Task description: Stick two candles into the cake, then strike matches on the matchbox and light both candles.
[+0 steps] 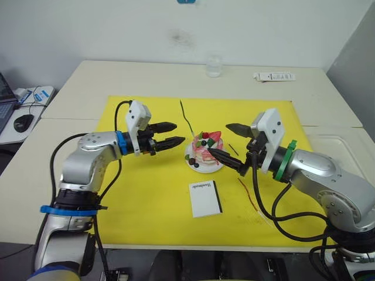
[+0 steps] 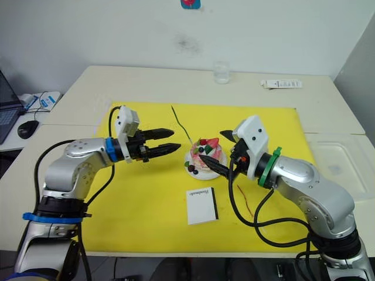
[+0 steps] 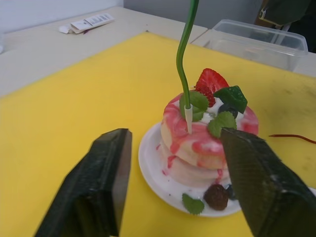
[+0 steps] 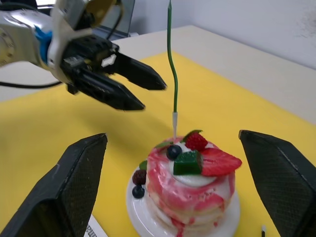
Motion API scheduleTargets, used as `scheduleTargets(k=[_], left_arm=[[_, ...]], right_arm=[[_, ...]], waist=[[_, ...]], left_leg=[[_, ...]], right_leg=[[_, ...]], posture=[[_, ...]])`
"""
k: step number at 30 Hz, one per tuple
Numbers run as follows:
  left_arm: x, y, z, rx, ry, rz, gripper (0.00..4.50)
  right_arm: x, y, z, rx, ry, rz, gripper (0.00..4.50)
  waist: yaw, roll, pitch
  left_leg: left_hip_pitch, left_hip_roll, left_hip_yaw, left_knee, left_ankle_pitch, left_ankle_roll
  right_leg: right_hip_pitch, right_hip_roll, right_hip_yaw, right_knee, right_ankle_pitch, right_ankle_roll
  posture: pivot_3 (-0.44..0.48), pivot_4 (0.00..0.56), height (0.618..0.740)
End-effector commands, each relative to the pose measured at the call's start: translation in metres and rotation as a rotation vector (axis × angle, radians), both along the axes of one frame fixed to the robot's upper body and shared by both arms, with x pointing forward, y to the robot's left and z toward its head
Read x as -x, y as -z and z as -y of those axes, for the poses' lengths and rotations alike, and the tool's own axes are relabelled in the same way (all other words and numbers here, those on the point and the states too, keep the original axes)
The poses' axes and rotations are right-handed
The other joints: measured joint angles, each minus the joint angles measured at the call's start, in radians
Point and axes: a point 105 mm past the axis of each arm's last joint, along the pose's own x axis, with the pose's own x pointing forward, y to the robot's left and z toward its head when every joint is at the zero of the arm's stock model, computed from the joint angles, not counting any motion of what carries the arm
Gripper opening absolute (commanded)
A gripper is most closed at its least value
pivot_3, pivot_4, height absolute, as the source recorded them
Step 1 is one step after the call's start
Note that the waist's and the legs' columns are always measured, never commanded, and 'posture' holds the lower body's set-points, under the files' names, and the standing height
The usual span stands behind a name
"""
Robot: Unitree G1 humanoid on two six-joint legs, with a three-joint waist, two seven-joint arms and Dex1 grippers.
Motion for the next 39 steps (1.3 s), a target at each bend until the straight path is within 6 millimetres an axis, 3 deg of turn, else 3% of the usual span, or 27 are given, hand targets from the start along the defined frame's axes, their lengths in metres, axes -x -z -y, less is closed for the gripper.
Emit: scheduleTargets(k=[1, 11, 16, 23, 32, 35, 39], left_arm=[[0.014, -0.018, 0.004, 0.010, 0.042, 0.052, 2.38], [0.072, -0.011, 0.024, -0.110, 0.274, 0.095, 2.38], [0.100, -0.008, 0.041, -0.124, 0.431, 0.134, 2.38], [0.116, -0.002, 0.055, -0.125, 0.559, 0.173, 2.38], [0.115, 0.001, 0.063, -0.119, 0.628, 0.189, 2.38], [0.116, 0.003, 0.066, -0.118, 0.644, 0.194, 2.35], [0.110, 0.004, 0.069, -0.127, 0.634, 0.211, 2.35]], right_arm=[[0.007, -0.009, 0.007, -0.003, -0.010, 0.039, 4.50], [0.020, 0.017, 0.045, 0.108, 0.087, -0.108, 4.50], [0.039, 0.042, 0.059, 0.215, 0.126, -0.214, 4.50], [0.065, 0.074, 0.074, 0.319, 0.144, -0.279, 4.50], [0.079, 0.094, 0.082, 0.358, 0.143, -0.326, 4.50], [0.080, 0.103, 0.082, 0.366, 0.149, -0.325, 3.90], [0.076, 0.116, 0.091, 0.398, 0.181, -0.312, 2.47]], waist=[[0.002, 0.000, 0.000], [0.001, 0.000, 0.000], [0.002, 0.000, 0.000], [0.003, 0.000, -0.001], [0.003, 0.000, -0.001], [0.002, 0.000, -0.001], [0.003, 0.000, -0.001]], left_leg=[[0.000, 0.000, 0.000, 0.000, -0.001, 0.002], [0.001, 0.000, 0.000, 0.000, -0.002, 0.003], [0.002, 0.000, 0.000, 0.000, -0.002, 0.003], [0.004, 0.000, -0.001, 0.000, -0.002, 0.003], [0.010, 0.000, -0.001, 0.000, -0.002, 0.003], [0.010, 0.000, -0.001, 0.000, -0.002, 0.003], [0.010, -0.001, 0.000, 0.000, -0.002, 0.003]], right_leg=[[0.000, 0.000, 0.000, 0.000, 0.000, 0.000], [0.001, 0.000, 0.000, 0.000, 0.000, 0.000], [0.003, 0.000, 0.000, 0.000, 0.000, 0.000], [0.005, 0.001, 0.000, 0.000, 0.000, 0.000], [0.011, 0.003, 0.000, -0.001, -0.002, 0.006], [0.011, 0.003, 0.001, -0.001, -0.002, 0.006], [0.011, 0.004, 0.001, -0.001, -0.002, 0.007]], posture=[[0.000, 0.150, 0.740], [0.000, 0.150, 0.740], [0.000, 0.150, 0.740], [0.000, 0.150, 0.740], [0.000, 0.150, 0.740], [0.000, 0.150, 0.740], [0.000, 0.150, 0.740]])
